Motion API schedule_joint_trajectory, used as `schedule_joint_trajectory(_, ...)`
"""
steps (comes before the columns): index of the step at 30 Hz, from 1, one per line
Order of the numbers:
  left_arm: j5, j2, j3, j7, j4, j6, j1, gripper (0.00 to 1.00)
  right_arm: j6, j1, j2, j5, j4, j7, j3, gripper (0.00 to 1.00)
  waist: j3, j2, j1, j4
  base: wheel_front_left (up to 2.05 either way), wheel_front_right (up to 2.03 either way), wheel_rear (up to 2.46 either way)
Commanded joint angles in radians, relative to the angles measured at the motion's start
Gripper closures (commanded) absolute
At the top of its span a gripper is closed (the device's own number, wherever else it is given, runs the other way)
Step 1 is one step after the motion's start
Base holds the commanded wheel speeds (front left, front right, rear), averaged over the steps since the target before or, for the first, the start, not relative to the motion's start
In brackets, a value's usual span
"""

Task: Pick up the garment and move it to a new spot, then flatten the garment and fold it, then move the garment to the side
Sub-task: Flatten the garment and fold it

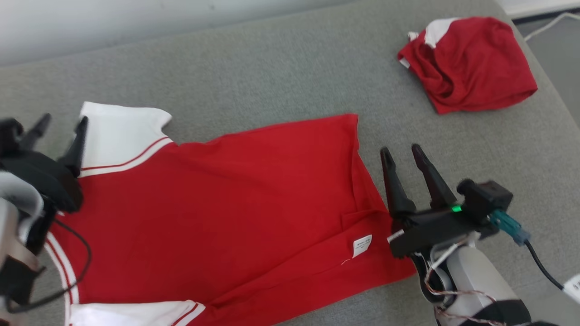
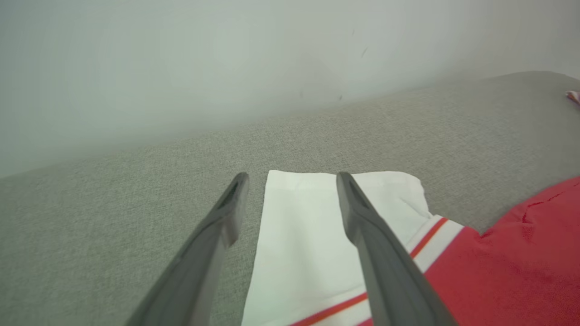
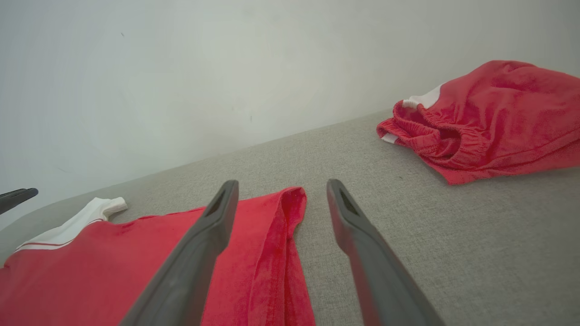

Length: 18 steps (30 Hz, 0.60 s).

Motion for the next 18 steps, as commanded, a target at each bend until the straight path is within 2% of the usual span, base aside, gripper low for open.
schedule_joint_trajectory(1,-0.018,0.026,-0.018,0.006,0.018,0.001,-0.036,0.00,0.000,-0.032,0.010,0.010,0.009,-0.002,0.014,0.00,0.073,-0.0001,-0.0003,-0.053,0.00,0.00,0.00)
schedule_joint_trajectory(6,-0.064,0.072,-0.082,0.040,0.093,0.001,-0.134,0.00,0.000,-0.133,0.020,0.025,0.063,-0.002,0.061,0.00,0.122,-0.0001,-0.0003,-0.074,0.00,0.00,0.00)
schedule_joint_trajectory(18,-0.099,0.102,-0.184,0.028,0.266,0.001,-0.265,0.00,0.000,-0.242,0.037,0.056,0.127,-0.002,0.114,0.00,0.155,-0.0001,-0.0003,-0.104,0.00,0.00,0.00)
